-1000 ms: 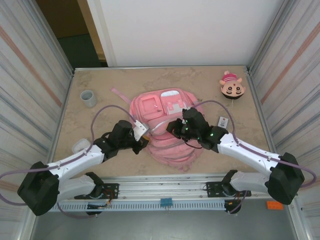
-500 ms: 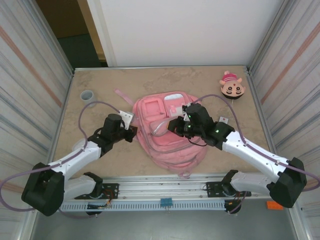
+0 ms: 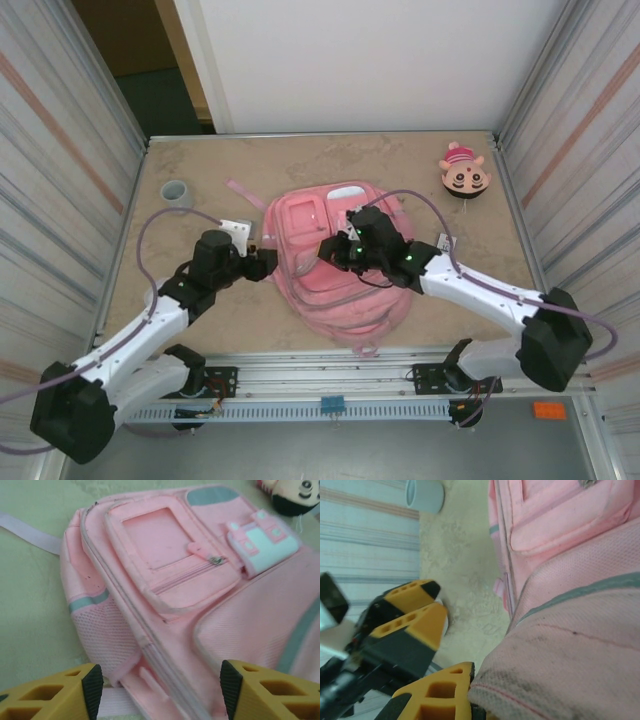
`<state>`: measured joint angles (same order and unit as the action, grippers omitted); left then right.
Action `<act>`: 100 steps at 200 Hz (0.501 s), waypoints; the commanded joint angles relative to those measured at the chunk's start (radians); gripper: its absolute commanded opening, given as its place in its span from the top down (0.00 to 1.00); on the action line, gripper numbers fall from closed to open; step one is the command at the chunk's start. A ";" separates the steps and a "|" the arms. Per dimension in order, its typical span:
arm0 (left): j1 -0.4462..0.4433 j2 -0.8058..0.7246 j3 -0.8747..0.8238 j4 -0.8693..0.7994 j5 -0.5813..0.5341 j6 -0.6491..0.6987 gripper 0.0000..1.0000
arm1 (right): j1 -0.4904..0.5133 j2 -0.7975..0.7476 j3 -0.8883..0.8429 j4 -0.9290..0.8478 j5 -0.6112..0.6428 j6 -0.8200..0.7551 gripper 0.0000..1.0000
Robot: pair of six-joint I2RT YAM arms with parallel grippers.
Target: Pack books, pencil case, and school supplies into a backpack
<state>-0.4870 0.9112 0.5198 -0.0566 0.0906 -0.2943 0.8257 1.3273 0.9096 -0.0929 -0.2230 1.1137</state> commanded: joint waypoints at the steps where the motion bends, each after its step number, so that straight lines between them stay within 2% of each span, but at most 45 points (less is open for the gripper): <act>1: 0.002 -0.060 0.010 -0.049 -0.069 -0.018 0.34 | 0.013 0.098 0.095 0.111 -0.042 -0.033 1.00; 39: 0.010 -0.124 0.030 -0.106 -0.106 -0.001 0.34 | 0.016 0.277 0.212 0.203 -0.136 -0.008 1.00; 62: 0.011 -0.157 0.029 -0.119 -0.123 0.004 0.34 | 0.021 0.330 0.241 0.225 -0.168 0.011 1.00; 100: 0.013 -0.167 0.022 -0.089 -0.078 0.037 0.34 | 0.024 0.274 0.211 0.118 -0.166 -0.036 0.72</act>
<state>-0.4831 0.7532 0.5198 -0.1593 -0.0013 -0.2852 0.8352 1.6493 1.1168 0.0761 -0.3458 1.1110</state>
